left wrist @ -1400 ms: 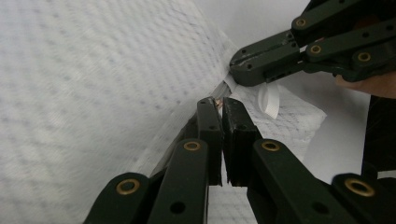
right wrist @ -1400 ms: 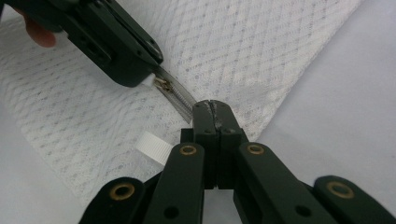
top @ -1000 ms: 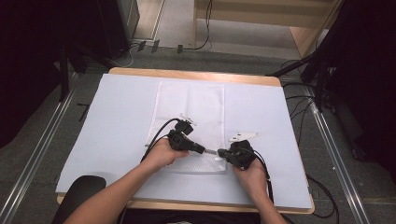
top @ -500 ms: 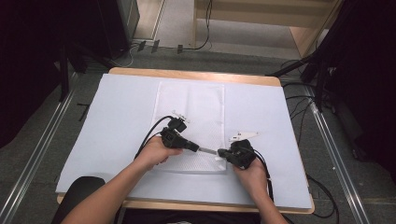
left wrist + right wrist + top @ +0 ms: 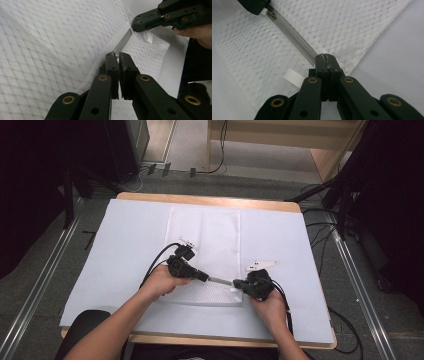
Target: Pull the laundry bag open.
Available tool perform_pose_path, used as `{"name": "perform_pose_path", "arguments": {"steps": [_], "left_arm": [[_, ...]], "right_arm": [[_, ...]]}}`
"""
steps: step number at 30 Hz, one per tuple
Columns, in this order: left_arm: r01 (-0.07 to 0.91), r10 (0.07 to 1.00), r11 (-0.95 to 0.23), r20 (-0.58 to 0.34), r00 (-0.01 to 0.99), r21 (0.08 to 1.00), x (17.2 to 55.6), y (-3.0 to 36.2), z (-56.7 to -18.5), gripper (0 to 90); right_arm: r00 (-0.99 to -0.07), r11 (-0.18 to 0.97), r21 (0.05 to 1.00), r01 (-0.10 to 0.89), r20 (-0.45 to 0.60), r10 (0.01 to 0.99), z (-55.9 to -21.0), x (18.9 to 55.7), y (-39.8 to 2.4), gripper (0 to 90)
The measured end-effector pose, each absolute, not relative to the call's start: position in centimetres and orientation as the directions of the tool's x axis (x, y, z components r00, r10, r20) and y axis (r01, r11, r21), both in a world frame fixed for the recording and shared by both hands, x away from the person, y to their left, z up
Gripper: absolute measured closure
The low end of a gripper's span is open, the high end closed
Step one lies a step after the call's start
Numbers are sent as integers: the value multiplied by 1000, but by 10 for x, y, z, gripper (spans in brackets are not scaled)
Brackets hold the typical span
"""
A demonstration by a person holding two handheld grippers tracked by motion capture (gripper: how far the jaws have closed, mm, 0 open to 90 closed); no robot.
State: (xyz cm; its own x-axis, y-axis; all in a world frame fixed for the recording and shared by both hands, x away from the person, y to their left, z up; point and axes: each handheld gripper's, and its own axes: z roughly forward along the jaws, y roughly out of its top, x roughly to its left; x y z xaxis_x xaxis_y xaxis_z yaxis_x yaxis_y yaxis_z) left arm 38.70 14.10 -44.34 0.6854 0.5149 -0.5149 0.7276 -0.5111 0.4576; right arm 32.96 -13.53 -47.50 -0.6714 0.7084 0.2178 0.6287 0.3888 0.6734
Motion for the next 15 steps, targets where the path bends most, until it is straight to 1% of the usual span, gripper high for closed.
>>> {"name": "perform_pose_path", "arguments": {"steps": [4,10,15], "left_arm": [[737,518,-499,-525,675,456,387,147,-442,881],[732,520,-504,-516,681,458,387,156,-437,881],[735,517,-496,-524,678,462,387,164,-436,880]], "right_arm": [[-672,390,674,628,216,709,-475,329,-135,900],[-677,395,674,624,213,705,-475,330,-135,900],[-673,386,673,631,227,704,-475,330,-136,900]]}}
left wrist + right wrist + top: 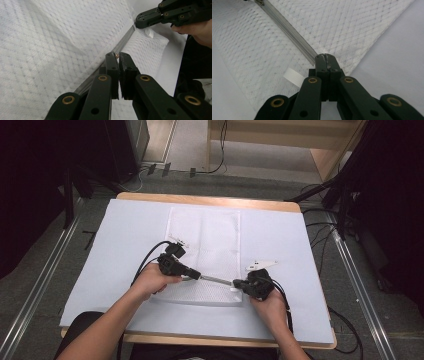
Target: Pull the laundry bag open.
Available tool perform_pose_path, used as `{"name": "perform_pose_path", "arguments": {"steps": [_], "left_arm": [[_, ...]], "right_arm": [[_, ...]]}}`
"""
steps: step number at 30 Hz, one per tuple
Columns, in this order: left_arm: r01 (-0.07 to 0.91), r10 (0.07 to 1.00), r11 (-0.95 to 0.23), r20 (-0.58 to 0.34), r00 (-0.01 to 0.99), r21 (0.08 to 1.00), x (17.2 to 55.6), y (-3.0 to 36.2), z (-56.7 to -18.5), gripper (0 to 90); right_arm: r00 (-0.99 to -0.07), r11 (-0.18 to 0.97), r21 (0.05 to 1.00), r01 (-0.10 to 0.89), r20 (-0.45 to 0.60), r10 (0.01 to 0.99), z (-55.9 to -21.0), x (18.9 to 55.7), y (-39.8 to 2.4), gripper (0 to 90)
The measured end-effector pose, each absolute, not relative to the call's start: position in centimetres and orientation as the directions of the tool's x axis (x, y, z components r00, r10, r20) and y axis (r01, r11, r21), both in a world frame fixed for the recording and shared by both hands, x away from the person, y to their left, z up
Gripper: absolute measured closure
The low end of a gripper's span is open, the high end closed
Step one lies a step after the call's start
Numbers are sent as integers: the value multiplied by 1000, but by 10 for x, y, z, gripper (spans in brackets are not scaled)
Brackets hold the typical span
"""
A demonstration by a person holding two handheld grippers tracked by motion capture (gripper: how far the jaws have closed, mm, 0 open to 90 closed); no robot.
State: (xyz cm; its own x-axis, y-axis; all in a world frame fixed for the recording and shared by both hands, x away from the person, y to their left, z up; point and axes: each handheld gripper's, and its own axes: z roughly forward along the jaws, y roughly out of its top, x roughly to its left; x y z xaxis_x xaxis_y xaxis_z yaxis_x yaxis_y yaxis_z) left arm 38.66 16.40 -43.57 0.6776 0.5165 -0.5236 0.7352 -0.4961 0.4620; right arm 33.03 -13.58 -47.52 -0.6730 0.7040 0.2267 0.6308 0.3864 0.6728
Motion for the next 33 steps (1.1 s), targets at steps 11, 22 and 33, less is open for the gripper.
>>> {"name": "perform_pose_path", "arguments": {"steps": [11,22,33], "left_arm": [[748,543,-488,-515,663,450,386,180,-434,881],[756,550,-483,-519,654,441,385,195,-433,881],[781,585,-445,-519,624,438,381,231,-431,880]], "right_arm": [[-690,407,672,619,218,691,-475,332,-136,900],[-698,425,672,607,194,689,-474,332,-133,900],[-709,437,669,601,195,677,-474,333,-134,900]]}}
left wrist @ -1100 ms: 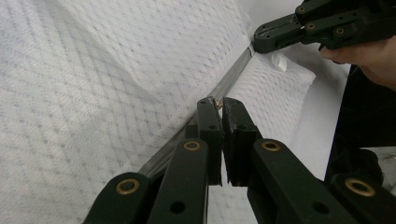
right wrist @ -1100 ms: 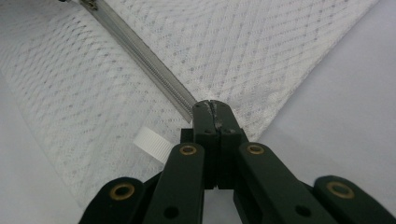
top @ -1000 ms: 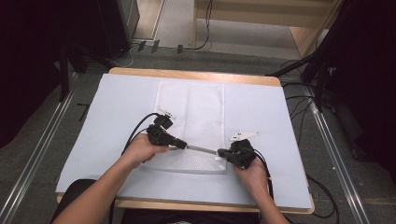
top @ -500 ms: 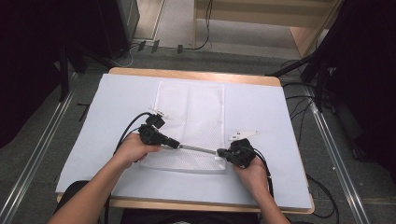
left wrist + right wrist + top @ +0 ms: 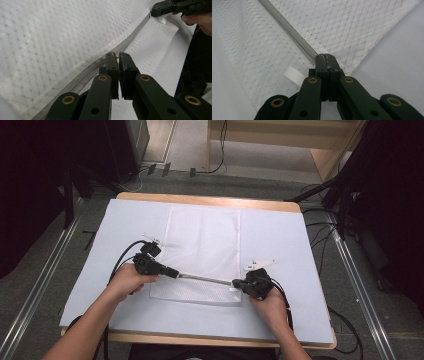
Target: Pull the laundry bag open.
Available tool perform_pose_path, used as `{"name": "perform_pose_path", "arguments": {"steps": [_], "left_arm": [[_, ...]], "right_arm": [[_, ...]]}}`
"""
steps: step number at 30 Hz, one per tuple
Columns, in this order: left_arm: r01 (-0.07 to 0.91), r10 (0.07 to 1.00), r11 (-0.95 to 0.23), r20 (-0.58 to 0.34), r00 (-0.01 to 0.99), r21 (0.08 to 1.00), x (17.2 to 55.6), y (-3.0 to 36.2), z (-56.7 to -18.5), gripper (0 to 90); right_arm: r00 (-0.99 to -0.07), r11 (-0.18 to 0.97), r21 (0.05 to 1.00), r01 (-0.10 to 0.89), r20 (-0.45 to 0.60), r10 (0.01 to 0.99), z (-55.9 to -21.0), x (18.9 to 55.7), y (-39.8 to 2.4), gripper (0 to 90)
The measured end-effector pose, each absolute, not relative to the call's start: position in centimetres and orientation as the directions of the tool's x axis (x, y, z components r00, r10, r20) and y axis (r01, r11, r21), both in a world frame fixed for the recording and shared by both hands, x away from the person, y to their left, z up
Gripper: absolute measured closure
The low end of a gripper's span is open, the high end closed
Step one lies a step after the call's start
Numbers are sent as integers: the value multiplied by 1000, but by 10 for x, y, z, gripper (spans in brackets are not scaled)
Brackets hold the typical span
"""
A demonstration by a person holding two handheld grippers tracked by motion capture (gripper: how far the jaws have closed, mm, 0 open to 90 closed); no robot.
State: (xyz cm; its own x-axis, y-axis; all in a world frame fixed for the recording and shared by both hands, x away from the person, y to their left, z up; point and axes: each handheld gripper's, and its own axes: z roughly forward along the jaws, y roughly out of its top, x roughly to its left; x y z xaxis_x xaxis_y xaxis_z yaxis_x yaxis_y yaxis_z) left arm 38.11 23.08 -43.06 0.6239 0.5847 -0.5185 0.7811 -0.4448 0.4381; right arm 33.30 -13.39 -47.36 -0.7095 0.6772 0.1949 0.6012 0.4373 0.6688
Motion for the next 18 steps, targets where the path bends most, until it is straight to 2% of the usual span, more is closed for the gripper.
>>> {"name": "perform_pose_path", "arguments": {"steps": [18], "left_arm": [[803,626,-406,-507,592,437,377,277,-431,880]], "right_arm": [[-715,439,674,594,192,672,-474,333,-134,900]]}}
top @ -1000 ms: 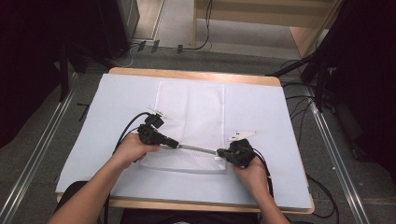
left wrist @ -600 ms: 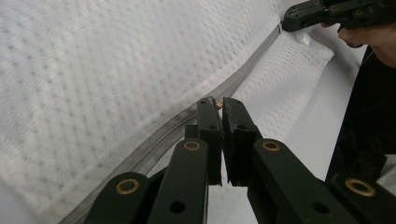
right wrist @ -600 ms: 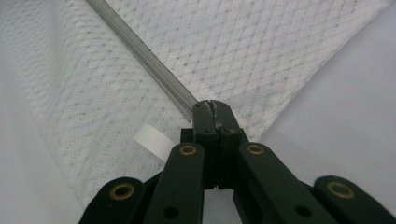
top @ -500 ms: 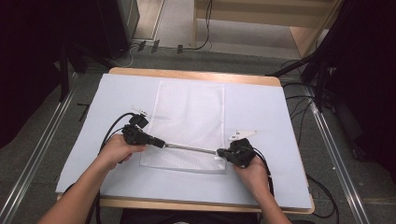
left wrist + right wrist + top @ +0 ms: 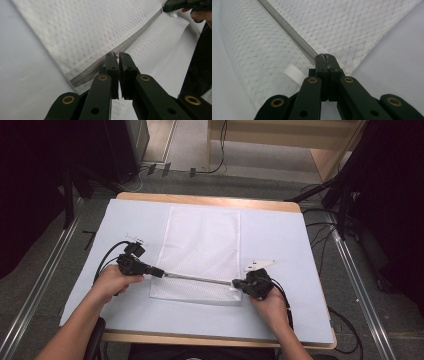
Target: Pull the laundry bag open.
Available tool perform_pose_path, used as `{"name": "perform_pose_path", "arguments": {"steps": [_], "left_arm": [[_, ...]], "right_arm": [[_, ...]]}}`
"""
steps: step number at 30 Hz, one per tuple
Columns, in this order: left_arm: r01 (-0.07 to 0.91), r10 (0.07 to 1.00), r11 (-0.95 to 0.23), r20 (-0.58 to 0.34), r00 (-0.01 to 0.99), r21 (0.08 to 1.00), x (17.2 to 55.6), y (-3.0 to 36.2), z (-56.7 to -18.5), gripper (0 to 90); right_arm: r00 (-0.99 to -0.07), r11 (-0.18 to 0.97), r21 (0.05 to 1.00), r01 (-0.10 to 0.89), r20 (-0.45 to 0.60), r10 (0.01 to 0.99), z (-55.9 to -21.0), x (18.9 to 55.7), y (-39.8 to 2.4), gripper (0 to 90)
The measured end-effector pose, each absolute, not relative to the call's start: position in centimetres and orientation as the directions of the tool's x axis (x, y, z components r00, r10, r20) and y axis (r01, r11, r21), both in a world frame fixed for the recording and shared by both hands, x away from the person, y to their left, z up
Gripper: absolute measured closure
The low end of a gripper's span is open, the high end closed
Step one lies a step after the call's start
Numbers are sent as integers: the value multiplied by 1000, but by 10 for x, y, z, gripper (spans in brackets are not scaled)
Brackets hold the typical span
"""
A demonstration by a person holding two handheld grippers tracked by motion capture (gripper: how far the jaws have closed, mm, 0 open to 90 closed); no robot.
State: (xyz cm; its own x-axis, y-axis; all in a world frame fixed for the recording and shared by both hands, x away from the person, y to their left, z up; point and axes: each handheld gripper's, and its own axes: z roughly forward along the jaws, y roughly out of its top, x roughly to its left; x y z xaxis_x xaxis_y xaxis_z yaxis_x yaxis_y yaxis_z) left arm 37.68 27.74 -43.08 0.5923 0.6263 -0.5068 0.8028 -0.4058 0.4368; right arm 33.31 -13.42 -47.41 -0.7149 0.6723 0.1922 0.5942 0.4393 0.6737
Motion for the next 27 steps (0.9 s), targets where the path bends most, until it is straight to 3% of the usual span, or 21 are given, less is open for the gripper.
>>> {"name": "perform_pose_path", "arguments": {"steps": [8,27], "left_arm": [[834,660,-364,-518,545,414,375,298,-434,880],[832,675,-355,-499,543,426,370,296,-435,873]], "right_arm": [[-719,445,669,595,196,667,-474,335,-134,900],[-715,445,649,617,226,662,-472,339,-135,900]]}}
